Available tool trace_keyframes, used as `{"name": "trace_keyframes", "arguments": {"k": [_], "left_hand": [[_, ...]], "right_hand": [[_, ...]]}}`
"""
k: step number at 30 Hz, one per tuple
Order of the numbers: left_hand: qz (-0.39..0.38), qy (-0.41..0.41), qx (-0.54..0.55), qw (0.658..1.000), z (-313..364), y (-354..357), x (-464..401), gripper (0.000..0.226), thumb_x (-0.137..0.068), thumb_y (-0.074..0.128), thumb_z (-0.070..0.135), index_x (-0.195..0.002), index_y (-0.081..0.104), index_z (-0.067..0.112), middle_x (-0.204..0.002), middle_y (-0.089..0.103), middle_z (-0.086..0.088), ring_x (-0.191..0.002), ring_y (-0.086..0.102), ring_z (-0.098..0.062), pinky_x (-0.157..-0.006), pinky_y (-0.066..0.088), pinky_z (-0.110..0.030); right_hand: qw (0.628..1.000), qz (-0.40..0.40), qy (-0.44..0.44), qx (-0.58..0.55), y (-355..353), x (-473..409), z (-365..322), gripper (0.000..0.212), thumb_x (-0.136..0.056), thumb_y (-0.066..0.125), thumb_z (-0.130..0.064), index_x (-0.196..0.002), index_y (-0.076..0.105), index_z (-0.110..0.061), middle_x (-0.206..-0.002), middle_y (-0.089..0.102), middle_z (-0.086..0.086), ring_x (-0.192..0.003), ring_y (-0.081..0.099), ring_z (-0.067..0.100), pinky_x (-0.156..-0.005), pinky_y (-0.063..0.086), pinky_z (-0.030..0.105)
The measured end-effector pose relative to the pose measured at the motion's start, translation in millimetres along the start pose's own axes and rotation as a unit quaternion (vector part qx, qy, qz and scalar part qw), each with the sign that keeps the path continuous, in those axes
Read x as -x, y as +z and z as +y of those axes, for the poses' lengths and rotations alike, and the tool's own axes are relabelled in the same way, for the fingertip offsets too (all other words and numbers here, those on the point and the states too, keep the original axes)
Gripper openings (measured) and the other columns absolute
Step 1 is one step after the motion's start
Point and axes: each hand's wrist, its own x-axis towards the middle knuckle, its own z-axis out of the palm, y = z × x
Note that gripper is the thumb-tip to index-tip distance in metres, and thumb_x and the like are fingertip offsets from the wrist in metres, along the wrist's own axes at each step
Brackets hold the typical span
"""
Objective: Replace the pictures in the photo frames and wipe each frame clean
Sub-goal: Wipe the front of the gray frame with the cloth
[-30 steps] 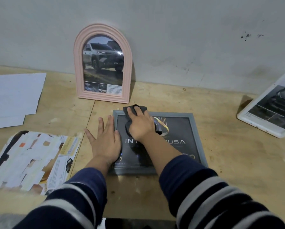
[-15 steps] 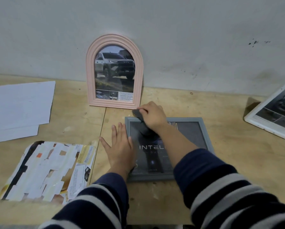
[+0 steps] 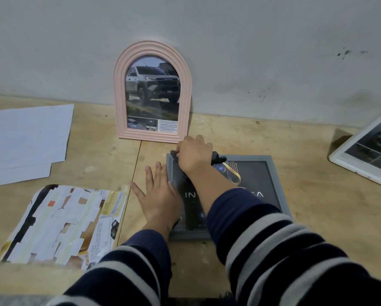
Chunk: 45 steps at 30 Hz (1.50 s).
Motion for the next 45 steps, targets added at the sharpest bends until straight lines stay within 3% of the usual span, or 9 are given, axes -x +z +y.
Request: {"name": "trace_keyframes", "arguments": {"k": [9, 19, 23, 27, 30, 33, 40, 42, 45], "left_hand": [[0.021, 0.009, 0.017, 1.000, 1, -2, 2, 0.056, -0.101, 0.017, 0.028, -0.155, 0.004, 0.023, -0.162, 0.000, 0.012, -0.148, -0.014, -0.014, -0.113, -0.014, -0.061], [0.024, -0.004, -0.005, 1.000, 5, -1, 2, 0.055, -0.100, 0.019, 0.025, -0.154, 0.008, 0.022, -0.162, 0.003, 0.012, -0.149, -0.011, -0.014, -0.112, -0.012, -0.064], [0.032, -0.007, -0.008, 0.999, 3, 1, 1, 0.055, -0.100, 0.020, 0.025, -0.154, 0.012, 0.022, -0.162, 0.005, 0.011, -0.149, -0.009, -0.015, -0.111, -0.013, -0.064], [0.040, -0.012, 0.002, 0.999, 4, 2, 0, 0.054, -0.100, 0.021, 0.024, -0.153, 0.016, 0.021, -0.162, 0.007, 0.009, -0.149, -0.007, -0.014, -0.110, -0.014, -0.064], [0.049, -0.014, 0.014, 0.999, 2, 2, -1, 0.054, -0.099, 0.023, 0.023, -0.153, 0.018, 0.019, -0.162, 0.011, 0.006, -0.149, -0.003, -0.015, -0.111, -0.013, -0.064], [0.053, -0.013, 0.027, 0.998, 2, 3, -2, 0.053, -0.100, 0.025, 0.023, -0.152, 0.022, 0.018, -0.161, 0.014, 0.004, -0.149, -0.001, -0.015, -0.110, -0.014, -0.063], [0.039, -0.014, 0.029, 0.999, 7, -2, -1, 0.050, -0.100, 0.025, 0.024, -0.150, 0.027, 0.021, -0.162, 0.012, 0.005, -0.149, -0.004, -0.018, -0.111, -0.013, -0.062], [0.027, -0.049, 0.062, 0.997, 15, -4, -2, 0.049, -0.100, 0.028, 0.025, -0.149, 0.029, 0.021, -0.162, 0.011, 0.005, -0.149, -0.003, -0.023, -0.115, -0.007, -0.058], [0.043, -0.115, 0.152, 0.981, 39, -11, 1, 0.045, -0.100, 0.030, 0.025, -0.144, 0.037, 0.021, -0.156, 0.027, -0.002, -0.140, 0.019, -0.030, -0.113, 0.015, -0.049]], "right_hand": [[0.998, -0.058, 0.032, 0.009, -9, 10, 65, 0.029, -0.089, 0.050, -0.011, -0.115, 0.060, -0.022, -0.120, 0.051, 0.003, -0.115, 0.041, 0.028, -0.088, 0.040, 0.042], [0.997, -0.050, 0.066, 0.007, -11, 23, 135, 0.026, -0.094, 0.042, -0.016, -0.112, 0.059, -0.022, -0.119, 0.049, 0.003, -0.112, 0.041, 0.030, -0.083, 0.034, 0.041], [0.995, -0.046, 0.083, 0.014, -13, 30, 158, 0.026, -0.093, 0.044, -0.014, -0.115, 0.056, -0.020, -0.120, 0.047, 0.006, -0.112, 0.042, 0.032, -0.086, 0.040, 0.044], [0.985, -0.034, 0.165, -0.029, -7, 46, 193, 0.035, -0.088, 0.055, -0.010, -0.120, 0.045, -0.018, -0.127, 0.039, 0.010, -0.113, 0.041, 0.035, -0.086, 0.044, 0.048], [0.950, 0.014, 0.279, -0.138, -2, 70, 227, 0.023, -0.093, 0.050, -0.012, -0.115, 0.045, -0.017, -0.126, 0.041, 0.011, -0.111, 0.042, 0.037, -0.081, 0.041, 0.043], [0.939, 0.018, 0.312, -0.144, 5, 100, 257, 0.017, -0.095, 0.045, -0.014, -0.112, 0.050, -0.018, -0.122, 0.044, 0.010, -0.110, 0.041, 0.034, -0.083, 0.041, 0.041], [0.960, -0.002, 0.250, -0.122, 10, 125, 240, 0.034, -0.094, 0.039, -0.011, -0.113, 0.060, -0.030, -0.125, 0.041, 0.006, -0.112, 0.038, 0.031, -0.086, 0.041, 0.040], [0.952, -0.026, 0.279, -0.122, 8, 119, 231, 0.036, -0.094, 0.040, -0.012, -0.117, 0.060, -0.032, -0.130, 0.040, 0.005, -0.116, 0.037, 0.030, -0.089, 0.038, 0.040], [0.918, -0.047, 0.349, -0.184, -1, 117, 226, 0.034, -0.096, 0.041, -0.015, -0.121, 0.059, -0.030, -0.136, 0.037, 0.006, -0.122, 0.035, 0.030, -0.099, 0.034, 0.042]]}}
